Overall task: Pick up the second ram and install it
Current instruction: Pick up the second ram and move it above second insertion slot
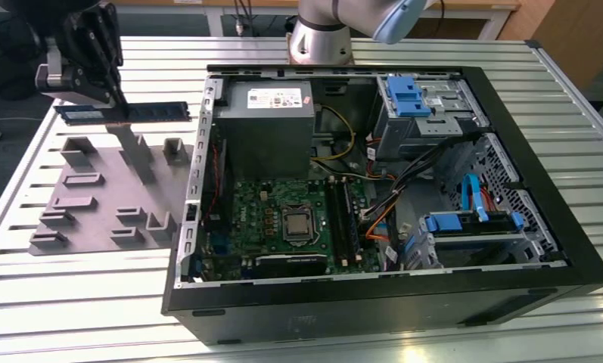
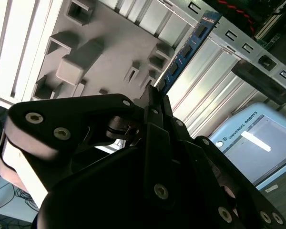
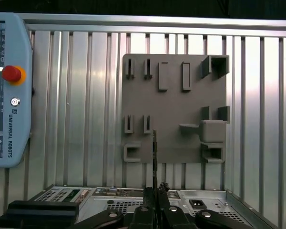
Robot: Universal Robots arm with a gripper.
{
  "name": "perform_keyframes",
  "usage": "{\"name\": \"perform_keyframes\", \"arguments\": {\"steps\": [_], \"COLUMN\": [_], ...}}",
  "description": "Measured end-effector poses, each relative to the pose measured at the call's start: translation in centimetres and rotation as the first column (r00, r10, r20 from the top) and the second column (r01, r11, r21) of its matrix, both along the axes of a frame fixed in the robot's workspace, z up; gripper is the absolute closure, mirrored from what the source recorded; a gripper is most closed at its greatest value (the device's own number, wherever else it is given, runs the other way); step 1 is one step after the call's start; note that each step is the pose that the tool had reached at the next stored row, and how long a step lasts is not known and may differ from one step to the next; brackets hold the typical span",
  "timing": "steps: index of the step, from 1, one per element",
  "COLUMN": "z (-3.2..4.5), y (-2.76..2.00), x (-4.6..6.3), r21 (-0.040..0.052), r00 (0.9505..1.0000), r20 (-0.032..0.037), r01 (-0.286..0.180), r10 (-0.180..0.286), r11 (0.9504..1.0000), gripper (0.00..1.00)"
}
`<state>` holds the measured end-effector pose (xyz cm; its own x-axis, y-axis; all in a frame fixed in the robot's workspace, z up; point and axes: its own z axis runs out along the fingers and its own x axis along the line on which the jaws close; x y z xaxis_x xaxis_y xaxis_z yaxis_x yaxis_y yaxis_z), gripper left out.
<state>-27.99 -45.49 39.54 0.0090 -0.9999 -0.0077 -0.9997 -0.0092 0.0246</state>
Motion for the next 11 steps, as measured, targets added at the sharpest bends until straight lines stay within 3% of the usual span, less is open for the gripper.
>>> {"name": "perform_keyframes", "arguments": {"steps": [11], "z": [-0.01], "y": [0.00], "x": [1.9], "r21": [0.0001], "r00": [1.0000], "r20": [0.0000], "r01": [0.000], "r10": [0.000], "r11": [1.0000], "gripper": [0.86]}}
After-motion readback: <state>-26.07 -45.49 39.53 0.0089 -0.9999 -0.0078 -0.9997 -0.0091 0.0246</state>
